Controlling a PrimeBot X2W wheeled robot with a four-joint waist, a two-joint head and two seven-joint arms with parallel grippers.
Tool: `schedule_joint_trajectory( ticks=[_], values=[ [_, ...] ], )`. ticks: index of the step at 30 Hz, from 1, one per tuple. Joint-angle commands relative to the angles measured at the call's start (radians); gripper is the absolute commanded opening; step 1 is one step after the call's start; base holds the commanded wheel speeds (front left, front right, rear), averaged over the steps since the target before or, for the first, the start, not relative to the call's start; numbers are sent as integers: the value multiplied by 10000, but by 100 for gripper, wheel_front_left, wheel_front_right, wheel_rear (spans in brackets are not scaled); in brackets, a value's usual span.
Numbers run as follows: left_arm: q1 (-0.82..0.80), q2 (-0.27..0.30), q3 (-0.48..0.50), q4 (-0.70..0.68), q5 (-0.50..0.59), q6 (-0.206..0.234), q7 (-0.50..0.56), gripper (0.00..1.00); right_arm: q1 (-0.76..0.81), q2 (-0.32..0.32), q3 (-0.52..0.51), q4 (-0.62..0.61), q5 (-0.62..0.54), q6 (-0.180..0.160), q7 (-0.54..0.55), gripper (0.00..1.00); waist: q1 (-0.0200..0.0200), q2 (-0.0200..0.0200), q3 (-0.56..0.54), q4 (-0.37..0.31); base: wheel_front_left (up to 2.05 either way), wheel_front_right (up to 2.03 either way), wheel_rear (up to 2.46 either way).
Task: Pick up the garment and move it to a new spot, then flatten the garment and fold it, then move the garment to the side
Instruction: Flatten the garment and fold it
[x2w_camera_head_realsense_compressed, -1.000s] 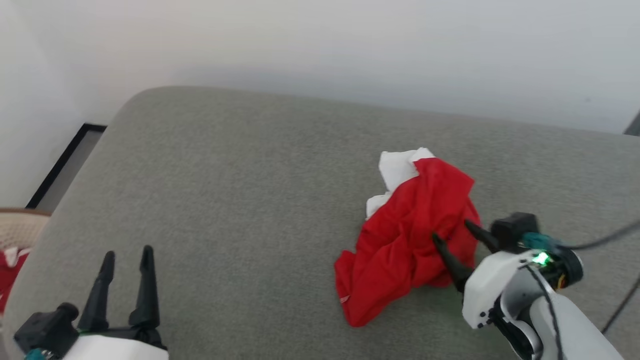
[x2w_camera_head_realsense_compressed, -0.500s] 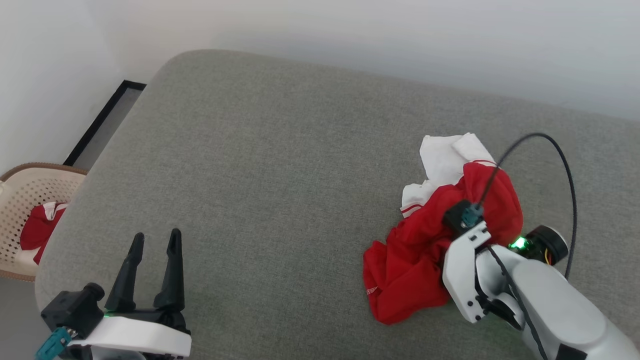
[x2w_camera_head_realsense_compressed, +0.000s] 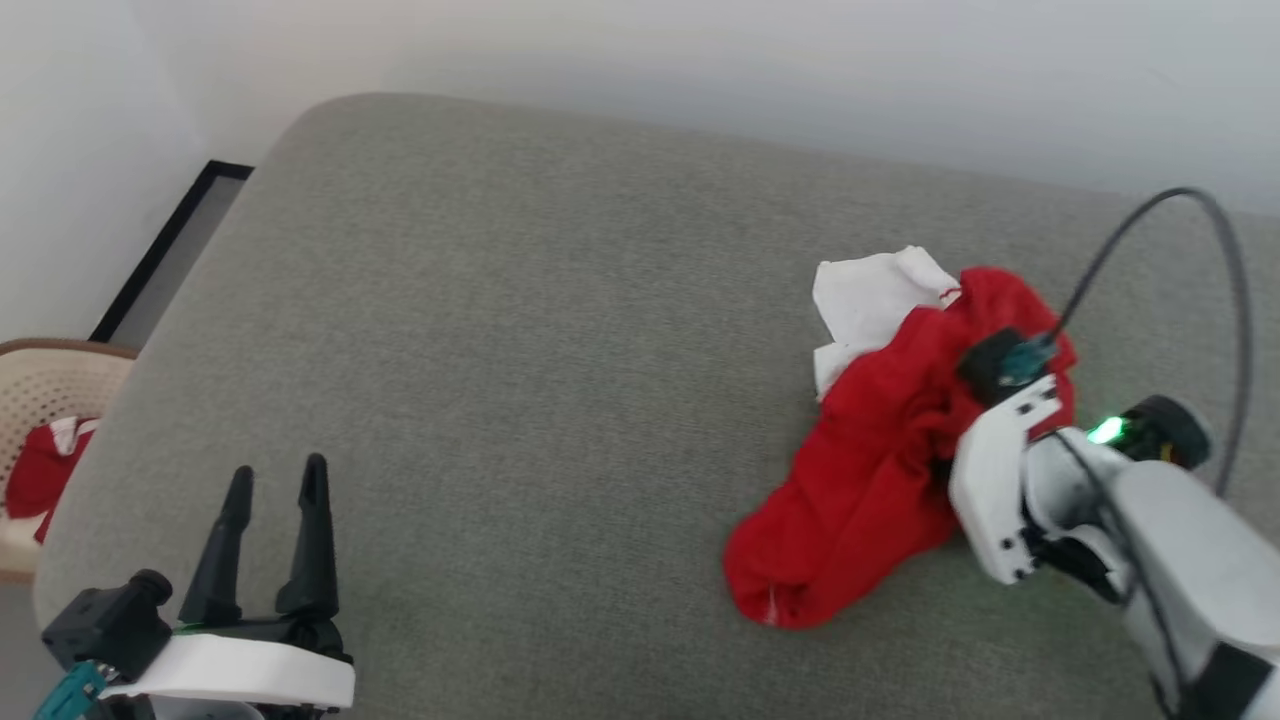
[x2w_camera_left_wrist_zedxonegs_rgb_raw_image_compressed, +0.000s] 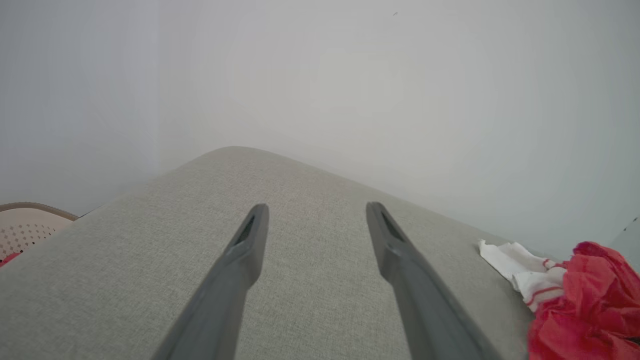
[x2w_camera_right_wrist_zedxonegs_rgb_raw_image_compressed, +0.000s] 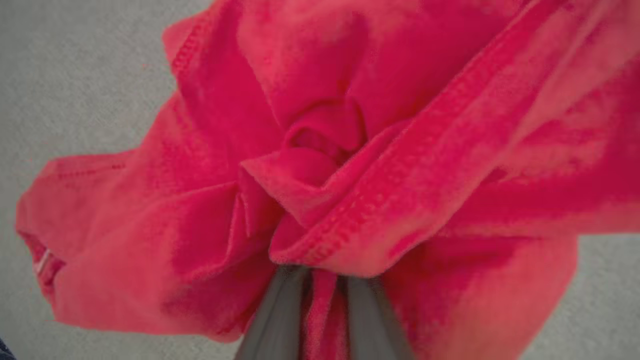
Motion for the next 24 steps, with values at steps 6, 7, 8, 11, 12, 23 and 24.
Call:
schedule_joint_trajectory(
  ticks=[6,7,8,11,12,23,24],
  values=[
    [141,120,175,-184,-14,-31,-47,100,1190,-812,-1591,-1449,30,-12,635,0,0,-1,26,-543,0,0,0],
    [140,129,190,-199,-3,-31,-47,100,1460,-864,-1918,-1649,24,-12,773,0,0,-1,42,-603,0,0,0],
    [125,130,194,-220,-14,-31,-47,100,1718,-887,-2278,-1835,-18,-12,879,0,0,-1,60,-653,0,0,0],
    [62,180,161,-255,-50,-31,-47,100,2486,-861,-3124,-2223,-271,-12,1209,16,0,-1,124,-781,0,0,0],
    [37,189,157,-263,-55,-31,-45,100,2694,-756,-3316,-2332,-323,-12,1271,24,0,-1,157,-824,0,0,0],
    [-377,549,-211,-65,-140,-32,-47,100,3183,175,-3916,-2521,-847,-12,1304,100,0,-1,289,-1142,0,0,0],
    [-407,628,-276,-35,-191,-32,-47,100,3160,192,-3970,-2588,-888,-12,1284,100,0,-1,282,-1194,0,0,0]
  ],
)
